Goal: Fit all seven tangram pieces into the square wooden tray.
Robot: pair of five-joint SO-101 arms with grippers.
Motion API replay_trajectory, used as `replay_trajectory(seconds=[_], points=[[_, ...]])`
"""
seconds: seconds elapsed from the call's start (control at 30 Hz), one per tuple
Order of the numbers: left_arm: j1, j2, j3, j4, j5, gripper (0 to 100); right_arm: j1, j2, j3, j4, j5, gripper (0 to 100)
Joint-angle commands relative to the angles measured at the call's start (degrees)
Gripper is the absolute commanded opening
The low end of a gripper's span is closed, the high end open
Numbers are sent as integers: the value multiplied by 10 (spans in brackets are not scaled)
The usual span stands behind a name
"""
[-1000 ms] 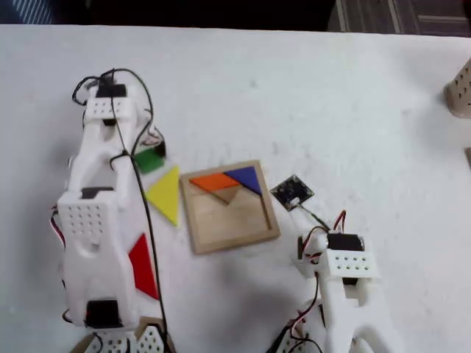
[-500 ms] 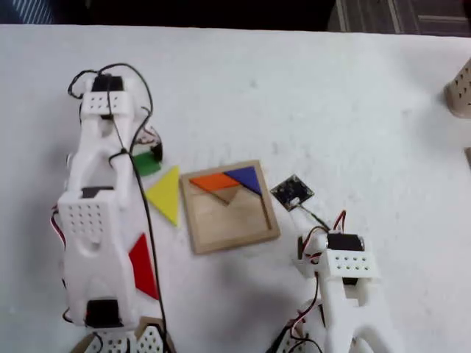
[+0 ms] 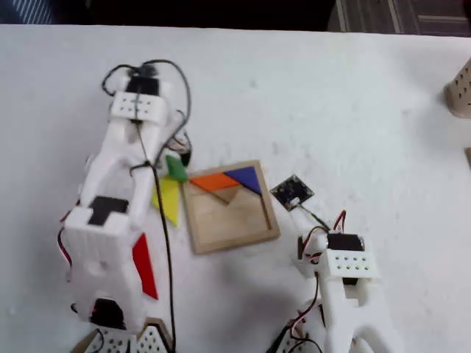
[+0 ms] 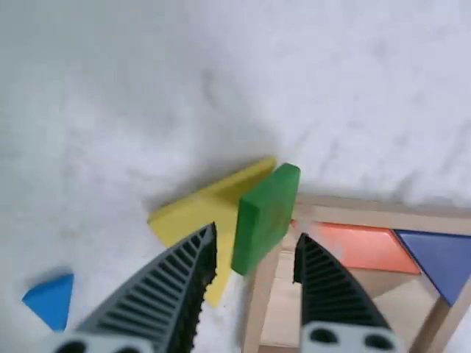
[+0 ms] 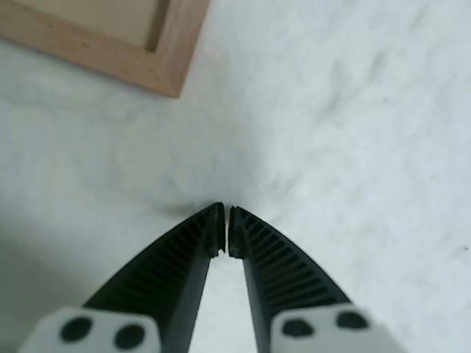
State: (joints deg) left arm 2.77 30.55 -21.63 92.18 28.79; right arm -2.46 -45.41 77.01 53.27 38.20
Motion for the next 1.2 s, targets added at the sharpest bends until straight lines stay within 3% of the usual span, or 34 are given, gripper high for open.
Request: replay_trajectory(seconds=[0.0,0.23,0.37,0.5,0.63,0.73,0.93,1.17], points=[[70,-128,108,-88,-36,26,-6,-9,-2,-7,7,18],[145,-264,318,-248,-59,29,-5,-9,-2,-7,7,18],[124,-349,363,-268,-106,31,-5,-9,-2,-7,7,18],[73,-385,401,-302,-105,68,-5,-9,-2,-7,7,18],[29,-347,433,-376,-110,192,-5,-9,-2,-7,7,18],[0,-291,402,-382,-119,258,-5,-9,-2,-7,7,18],[-6,-187,321,-351,-200,264,-5,-9,-2,-7,7,18],[4,-127,287,-337,-207,264,-5,-9,-2,-7,7,18]])
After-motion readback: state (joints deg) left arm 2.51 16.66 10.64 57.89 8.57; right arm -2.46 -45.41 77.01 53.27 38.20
